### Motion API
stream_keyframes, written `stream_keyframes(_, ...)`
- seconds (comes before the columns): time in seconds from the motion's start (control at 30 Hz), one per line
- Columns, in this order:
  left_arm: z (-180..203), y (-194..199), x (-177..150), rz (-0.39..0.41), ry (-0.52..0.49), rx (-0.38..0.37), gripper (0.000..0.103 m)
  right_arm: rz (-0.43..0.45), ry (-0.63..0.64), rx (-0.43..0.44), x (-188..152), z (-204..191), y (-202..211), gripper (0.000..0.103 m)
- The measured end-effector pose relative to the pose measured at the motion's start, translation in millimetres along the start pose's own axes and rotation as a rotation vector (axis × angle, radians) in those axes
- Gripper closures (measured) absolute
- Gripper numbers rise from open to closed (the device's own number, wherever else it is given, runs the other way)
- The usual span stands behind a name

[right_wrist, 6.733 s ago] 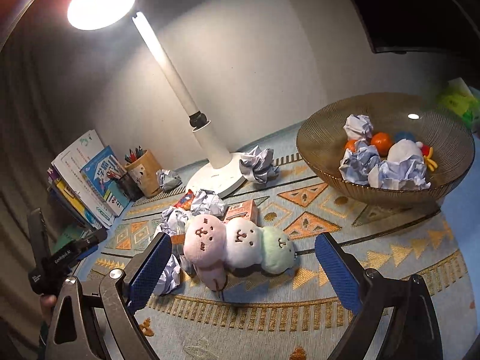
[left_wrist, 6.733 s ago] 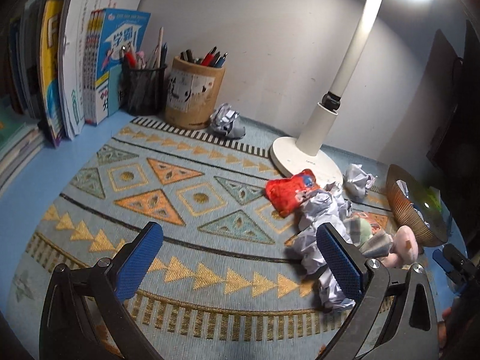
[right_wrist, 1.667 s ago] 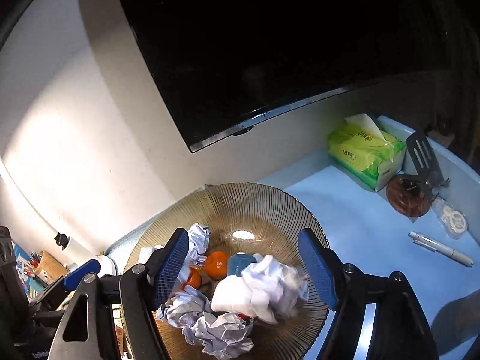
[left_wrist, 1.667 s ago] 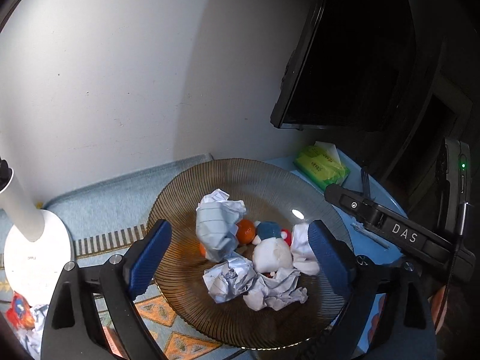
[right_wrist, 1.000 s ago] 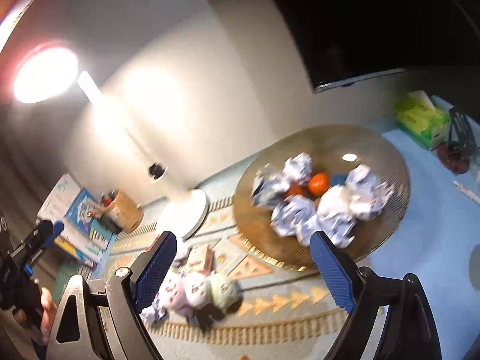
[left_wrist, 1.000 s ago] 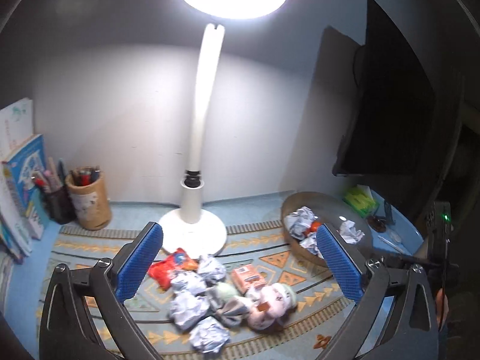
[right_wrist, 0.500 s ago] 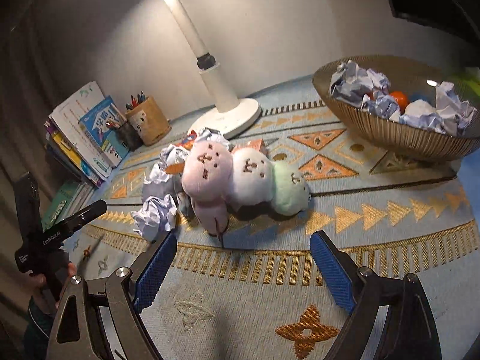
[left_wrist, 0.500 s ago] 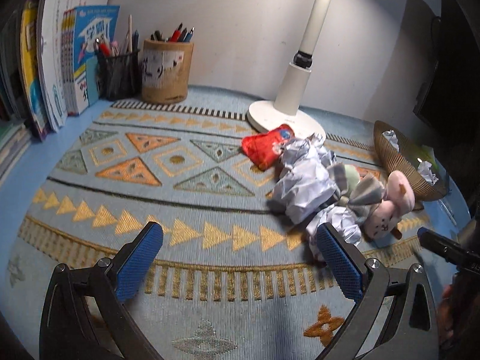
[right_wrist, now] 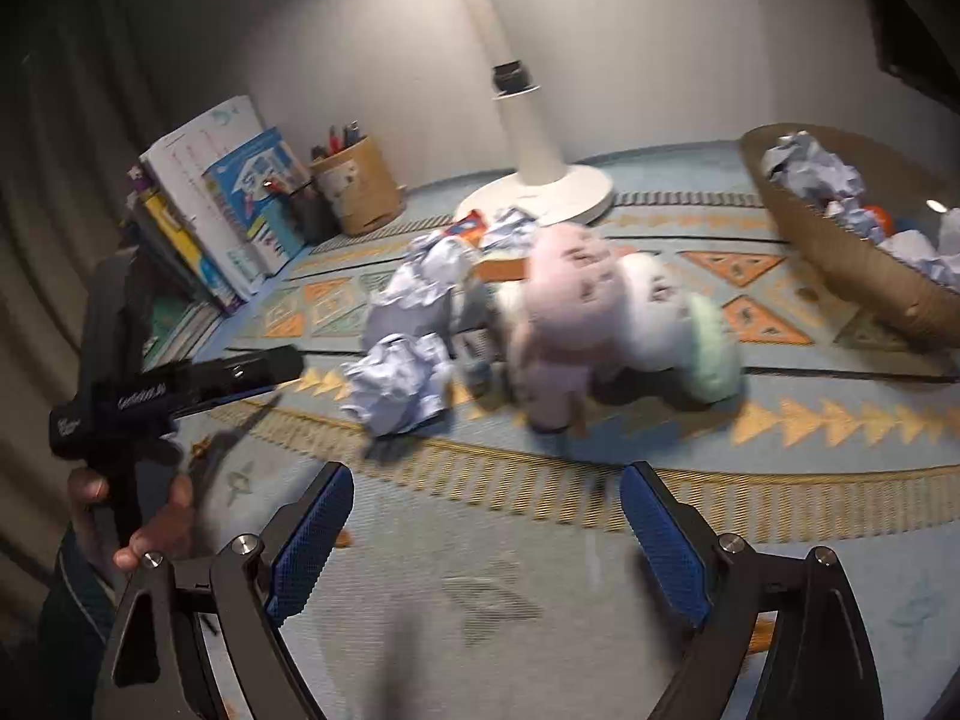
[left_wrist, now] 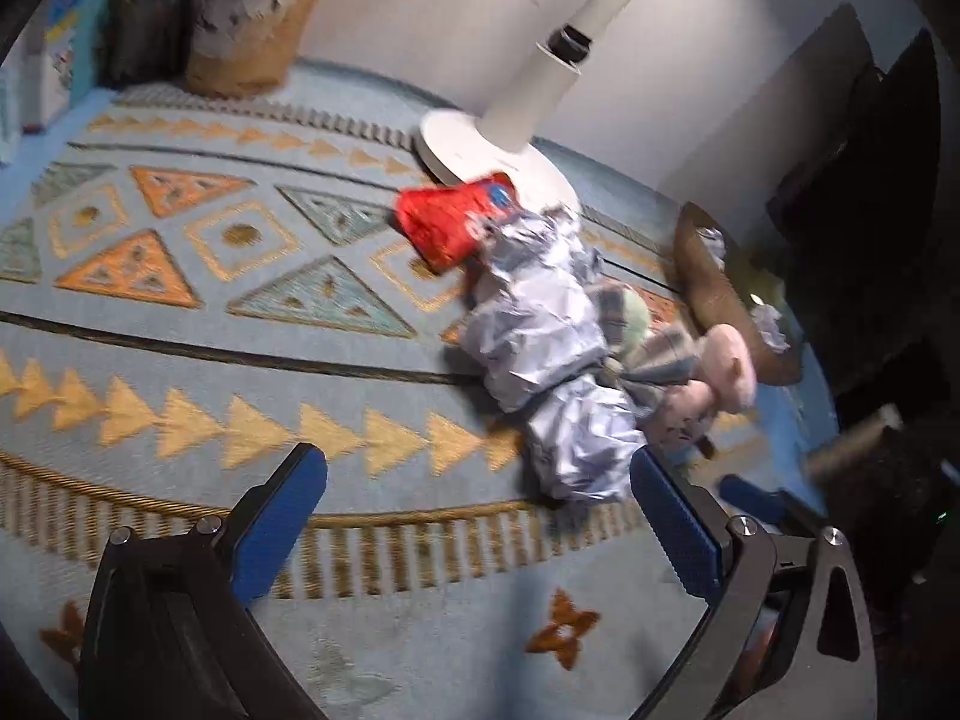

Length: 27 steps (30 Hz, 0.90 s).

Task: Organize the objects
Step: 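Grasp a paper ball with the left tool while the right grasps another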

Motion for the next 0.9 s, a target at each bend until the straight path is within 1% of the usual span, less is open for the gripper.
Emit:
stream_keyframes(0.03, 0, 0, 5, 0.005, 0.018, -0.045, 0.002, -0.023, 0.008, 0.015, -1, -11, -6, 0.013)
stream_keyframes(0.07, 0, 0, 12, 0.017, 0.021, -0.05, 0.002, -0.048, 0.02, 0.015, 0, -21, -13, 0.013)
stream_keyframes(0.1, 0, -2, 18, 0.021, 0.008, -0.03, 0.002, -0.073, 0.029, 0.005, 0, -31, -20, 0.013)
stream_keyframes(0.17, -2, -12, 29, 0.001, -0.02, 0.011, 0.002, -0.105, 0.017, -0.005, 4, -43, -31, 0.013)
stream_keyframes(0.2, -3, -19, 33, -0.013, -0.015, 0.023, 0.002, -0.121, 0.0, -0.029, 6, -44, -39, 0.013)
stream_keyframes(0.27, -4, -32, 40, -0.021, -0.005, 0.017, 0.002, -0.119, -0.009, -0.09, 10, -42, -53, 0.013)
stream_keyframes(0.33, -1, -41, 45, -0.007, -0.014, 0.021, 0.002, -0.122, -0.01, -0.131, 13, -40, -66, 0.014)
stream_keyframes(0.4, 5, -49, 47, -0.009, -0.04, 0.013, 0.003, -0.126, -0.017, -0.136, 15, -39, -74, 0.015)
stream_keyframes(0.43, 7, -51, 47, -0.013, -0.051, 0.0, 0.006, -0.122, -0.021, -0.137, 17, -40, -76, 0.016)
stream_keyframes(0.5, 11, -53, 48, -0.007, -0.072, 0.013, 0.007, -0.111, -0.014, -0.143, 19, -43, -79, 0.016)
stream_keyframes(0.53, 12, -53, 47, -0.005, -0.08, 0.022, 0.011, -0.109, -0.008, -0.154, 21, -44, -82, 0.016)
stream_keyframes(0.6, 13, -53, 47, -0.003, -0.087, 0.022, 0.023, -0.11, -0.004, -0.161, 22, -45, -87, 0.024)
stream_keyframes(0.63, 12, -54, 47, -0.006, -0.086, 0.011, 0.028, -0.107, -0.002, -0.17, 24, -45, -89, 0.025)
stream_keyframes(0.67, 12, -54, 48, -0.002, -0.087, 0.008, 0.028, -0.099, 0.001, -0.179, 25, -45, -90, 0.028)
stream_keyframes(0.73, 12, -53, 47, 0.001, -0.094, 0.004, 0.028, -0.092, 0.005, -0.179, 26, -47, -91, 0.031)
stream_keyframes(0.77, 12, -53, 47, 0.003, -0.097, -0.005, 0.038, -0.087, 0.009, -0.183, 26, -47, -90, 0.035)
stream_keyframes(0.8, 13, -52, 46, 0.003, -0.096, -0.034, 0.041, -0.081, 0.014, -0.193, 25, -49, -91, 0.037)
stream_keyframes(0.83, 14, -52, 46, 0.002, -0.095, -0.035, 0.042, -0.075, 0.017, -0.201, 26, -49, -91, 0.046)
stream_keyframes(0.87, 15, -50, 44, 0.006, -0.103, -0.024, 0.043, -0.073, 0.017, -0.199, 26, -49, -91, 0.051)
stream_keyframes(0.9, 17, -49, 43, 0.007, -0.113, -0.022, 0.045, -0.066, 0.017, -0.196, 26, -49, -90, 0.053)
Point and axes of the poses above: each gripper's, at about its wrist camera, not at the fingertips, and y roughly against the way its jaws point, z to its right, x to its top, the point moved 4 cm from there along -y, roughly the way its jaws point, and after that the axes turned 7 degrees about -y, right-handed, at the moved point
